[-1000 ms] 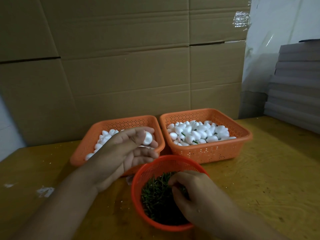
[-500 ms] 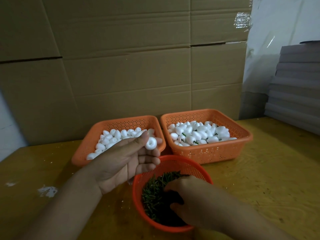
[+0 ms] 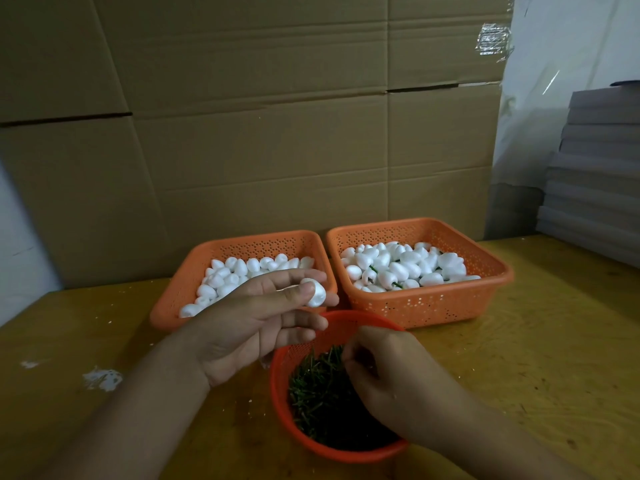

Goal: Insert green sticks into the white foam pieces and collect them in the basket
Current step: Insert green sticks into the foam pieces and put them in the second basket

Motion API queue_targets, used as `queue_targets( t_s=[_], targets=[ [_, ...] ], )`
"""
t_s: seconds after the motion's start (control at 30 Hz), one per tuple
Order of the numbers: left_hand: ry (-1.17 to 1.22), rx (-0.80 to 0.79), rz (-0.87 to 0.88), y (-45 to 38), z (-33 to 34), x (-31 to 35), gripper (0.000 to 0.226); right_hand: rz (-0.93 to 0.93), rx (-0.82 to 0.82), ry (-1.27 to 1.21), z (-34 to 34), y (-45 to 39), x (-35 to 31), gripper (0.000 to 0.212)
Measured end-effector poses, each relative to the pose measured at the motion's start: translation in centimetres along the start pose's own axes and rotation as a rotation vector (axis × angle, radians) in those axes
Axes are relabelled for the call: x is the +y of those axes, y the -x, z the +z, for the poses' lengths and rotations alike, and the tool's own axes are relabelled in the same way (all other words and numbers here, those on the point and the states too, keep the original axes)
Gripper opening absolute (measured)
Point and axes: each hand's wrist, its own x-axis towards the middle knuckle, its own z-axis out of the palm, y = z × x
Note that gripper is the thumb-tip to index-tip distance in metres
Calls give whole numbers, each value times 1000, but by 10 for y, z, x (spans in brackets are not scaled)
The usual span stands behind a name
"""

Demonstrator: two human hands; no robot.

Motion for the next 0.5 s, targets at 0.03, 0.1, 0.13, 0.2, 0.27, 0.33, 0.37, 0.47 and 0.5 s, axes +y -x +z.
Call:
queue_targets(
  t_s=[0.03,0.1,0.13,0.2,0.27,0.33,0.37,0.47,0.5],
  targets=[
    [-16,5,1,0,0,0,35,-2,21,-29,-1,1,-1,6],
    [-41,7,2,0,2,-1,38,2,56,-94,-4,3,-1,7],
    [-48,4,2,0,2,-1,38,5,76,-130,-5,4,-1,8],
    [-62,3,-3,0,2,0,39,-3,121,-200,-7,5,-2,10],
    [-66,4,-7,0,2,0,44,-8,155,-250,-8,6,-4,11],
    [-65,8,-6,0,2,-1,51,11,185,-291,-8,7,-4,13],
    [-64,9,2,-1,2,-2,48,27,197,-305,-8,7,-4,13],
    [-62,21,33,-2,0,-4,37,69,185,-314,-6,7,-3,13],
    [-69,27,47,-2,0,-5,35,78,175,-313,-6,7,-3,13]
  ],
)
